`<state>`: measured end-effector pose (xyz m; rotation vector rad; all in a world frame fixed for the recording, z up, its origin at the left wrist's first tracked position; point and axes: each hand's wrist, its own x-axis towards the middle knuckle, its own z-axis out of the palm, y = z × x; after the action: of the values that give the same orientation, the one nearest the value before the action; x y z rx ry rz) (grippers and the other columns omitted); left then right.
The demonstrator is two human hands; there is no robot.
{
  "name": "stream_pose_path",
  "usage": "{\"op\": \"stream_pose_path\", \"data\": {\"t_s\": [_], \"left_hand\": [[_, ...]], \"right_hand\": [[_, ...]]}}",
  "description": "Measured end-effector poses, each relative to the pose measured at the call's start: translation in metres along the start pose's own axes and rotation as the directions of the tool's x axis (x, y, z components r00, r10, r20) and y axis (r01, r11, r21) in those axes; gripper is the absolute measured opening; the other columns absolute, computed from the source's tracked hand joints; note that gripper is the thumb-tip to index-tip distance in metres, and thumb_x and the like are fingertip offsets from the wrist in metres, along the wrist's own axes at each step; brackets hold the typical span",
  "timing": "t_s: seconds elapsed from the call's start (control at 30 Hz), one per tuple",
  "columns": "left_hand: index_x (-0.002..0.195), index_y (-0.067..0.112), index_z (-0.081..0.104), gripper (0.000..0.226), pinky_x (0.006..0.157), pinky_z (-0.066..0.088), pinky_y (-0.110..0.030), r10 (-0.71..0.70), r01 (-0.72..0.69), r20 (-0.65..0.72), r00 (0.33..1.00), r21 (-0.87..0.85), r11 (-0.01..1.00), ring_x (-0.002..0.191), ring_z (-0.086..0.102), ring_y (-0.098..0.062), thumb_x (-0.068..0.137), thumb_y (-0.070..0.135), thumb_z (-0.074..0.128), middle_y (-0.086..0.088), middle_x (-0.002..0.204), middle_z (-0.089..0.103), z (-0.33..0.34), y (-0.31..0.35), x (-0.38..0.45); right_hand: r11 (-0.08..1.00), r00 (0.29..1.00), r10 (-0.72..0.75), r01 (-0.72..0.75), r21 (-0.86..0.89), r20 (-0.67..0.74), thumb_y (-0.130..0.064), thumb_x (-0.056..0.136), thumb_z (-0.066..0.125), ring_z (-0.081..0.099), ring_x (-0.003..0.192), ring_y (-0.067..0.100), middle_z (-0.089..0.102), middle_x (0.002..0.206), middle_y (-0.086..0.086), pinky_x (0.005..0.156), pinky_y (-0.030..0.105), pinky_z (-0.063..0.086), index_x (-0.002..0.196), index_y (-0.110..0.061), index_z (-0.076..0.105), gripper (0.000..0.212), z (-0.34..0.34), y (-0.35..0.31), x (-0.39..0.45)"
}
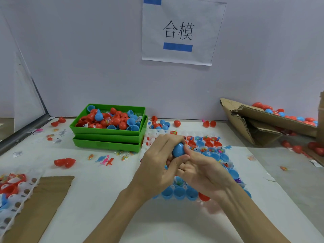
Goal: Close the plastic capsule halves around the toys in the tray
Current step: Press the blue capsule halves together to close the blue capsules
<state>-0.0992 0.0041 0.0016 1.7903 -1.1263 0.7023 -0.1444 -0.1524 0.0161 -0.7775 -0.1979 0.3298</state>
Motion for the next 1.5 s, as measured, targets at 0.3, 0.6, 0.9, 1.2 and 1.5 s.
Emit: {"op": "stream_pose_path", "data": {"t_s": [0.3,0.6,0.9,1.2,1.5], "left_hand": [[0.148,0.023,0.055,0.044,0.113,0.041,-0.020,-0.278,0.307,0.178,0.944,-0.157,0.939,0.137,0.050,-0.008,0.106,0.039,0.050,0.013,0.143,0.059,-0.005,-0.006,0.001],[0.112,0.021,0.074,0.024,0.088,0.059,-0.028,-0.605,0.586,0.166,0.779,-0.539,0.606,0.105,0.072,-0.018,0.099,0.039,0.064,0.000,0.106,0.076,-0.001,-0.005,0.006],[0.105,0.017,0.081,0.027,0.097,0.060,-0.040,-0.664,0.642,0.293,0.688,-0.673,0.368,0.108,0.074,-0.030,0.089,0.039,0.078,-0.014,0.108,0.077,-0.007,-0.010,0.007],[0.111,0.017,0.079,0.043,0.100,0.058,-0.043,-0.689,0.688,0.316,0.653,-0.628,0.364,0.112,0.073,-0.028,0.080,0.047,0.083,-0.008,0.111,0.079,-0.003,-0.008,0.007],[0.145,0.003,0.051,0.041,0.103,0.056,-0.037,-0.450,0.630,0.547,0.706,-0.775,0.048,0.125,0.065,-0.041,0.108,0.020,0.051,-0.026,0.135,0.065,-0.012,-0.008,0.009]], "right_hand": [[0.958,0.965,-0.186,0.136,-0.254,-0.186,-0.024,0.091,0.074,0.072,0.112,0.025,0.074,0.120,0.012,0.088,0.029,0.059,0.117,-0.014,0.078,0.028,0.000,0.004,0.005],[-0.181,0.638,-0.734,0.148,-0.972,0.233,-0.042,0.080,0.079,0.065,0.086,0.010,0.068,0.103,-0.007,0.078,0.016,0.055,0.125,-0.016,0.069,0.052,-0.012,0.016,0.007],[-0.311,0.675,-0.668,0.127,-0.942,0.312,-0.035,0.091,0.067,0.053,0.094,-0.004,0.060,0.109,-0.006,0.085,0.004,0.043,0.133,-0.010,0.064,0.049,-0.010,0.019,0.006],[-0.382,0.701,-0.642,0.058,-0.922,0.310,-0.040,0.089,0.067,0.052,0.093,0.005,0.061,0.108,-0.003,0.083,0.017,0.054,0.133,-0.014,0.066,0.051,-0.017,0.013,0.006],[-0.047,0.705,-0.671,0.266,-0.963,0.228,-0.028,0.086,0.078,0.063,0.114,0.003,0.065,0.127,-0.011,0.094,0.011,0.049,0.136,-0.021,0.063,0.053,-0.005,0.013,0.004]]}}
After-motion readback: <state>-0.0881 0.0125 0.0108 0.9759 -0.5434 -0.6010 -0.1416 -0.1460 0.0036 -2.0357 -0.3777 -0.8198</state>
